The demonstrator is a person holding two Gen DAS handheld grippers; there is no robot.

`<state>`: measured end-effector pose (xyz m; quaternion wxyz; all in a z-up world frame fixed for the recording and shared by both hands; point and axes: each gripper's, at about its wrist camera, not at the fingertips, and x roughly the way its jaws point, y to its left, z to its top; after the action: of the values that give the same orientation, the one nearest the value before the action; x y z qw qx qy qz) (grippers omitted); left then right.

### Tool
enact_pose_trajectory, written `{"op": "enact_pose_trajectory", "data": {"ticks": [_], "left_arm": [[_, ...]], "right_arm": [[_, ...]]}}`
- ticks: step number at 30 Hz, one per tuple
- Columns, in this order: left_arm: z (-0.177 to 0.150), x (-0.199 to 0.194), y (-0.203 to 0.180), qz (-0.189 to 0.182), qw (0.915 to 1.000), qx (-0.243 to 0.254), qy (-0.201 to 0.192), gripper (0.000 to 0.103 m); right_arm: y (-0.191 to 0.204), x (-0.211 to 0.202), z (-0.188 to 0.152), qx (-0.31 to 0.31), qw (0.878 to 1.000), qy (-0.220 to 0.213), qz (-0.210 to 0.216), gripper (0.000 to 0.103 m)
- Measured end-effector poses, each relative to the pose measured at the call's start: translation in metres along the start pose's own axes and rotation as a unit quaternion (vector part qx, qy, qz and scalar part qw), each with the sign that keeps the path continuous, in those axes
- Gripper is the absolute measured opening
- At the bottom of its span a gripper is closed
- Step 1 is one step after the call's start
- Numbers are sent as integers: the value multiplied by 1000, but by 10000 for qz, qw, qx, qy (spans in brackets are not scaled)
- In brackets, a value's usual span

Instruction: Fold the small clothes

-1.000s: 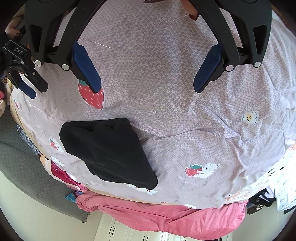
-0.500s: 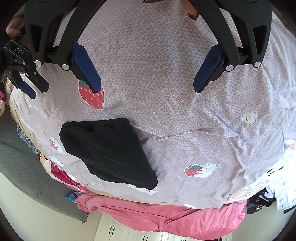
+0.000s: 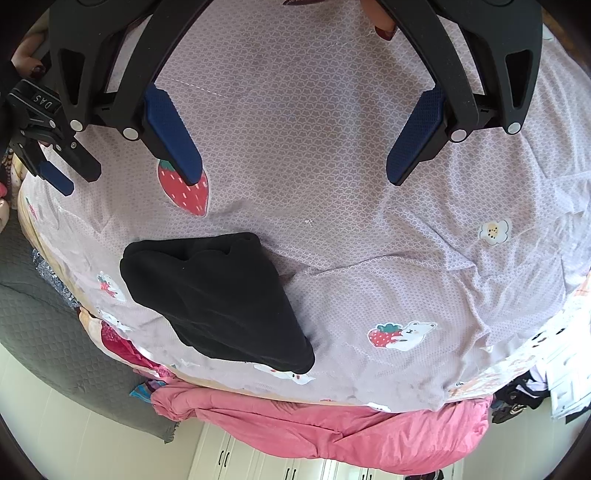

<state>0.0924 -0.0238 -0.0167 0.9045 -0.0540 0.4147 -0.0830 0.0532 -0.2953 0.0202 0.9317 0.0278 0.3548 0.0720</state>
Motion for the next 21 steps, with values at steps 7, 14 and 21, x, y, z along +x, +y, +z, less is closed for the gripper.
{"op": "enact_pose_trajectory", "data": {"ticks": [7, 14, 21], "left_arm": [[0, 0, 0, 16, 10000, 4, 28, 94], [0, 2, 2, 56, 10000, -3, 68, 94], [0, 3, 2, 136, 9999, 14, 72, 94]], "right_arm": [[1, 1, 0, -4, 10000, 11, -6, 99], [1, 1, 0, -11, 10000, 13, -8, 99], [1, 1, 0, -12, 10000, 17, -11, 99]]}}
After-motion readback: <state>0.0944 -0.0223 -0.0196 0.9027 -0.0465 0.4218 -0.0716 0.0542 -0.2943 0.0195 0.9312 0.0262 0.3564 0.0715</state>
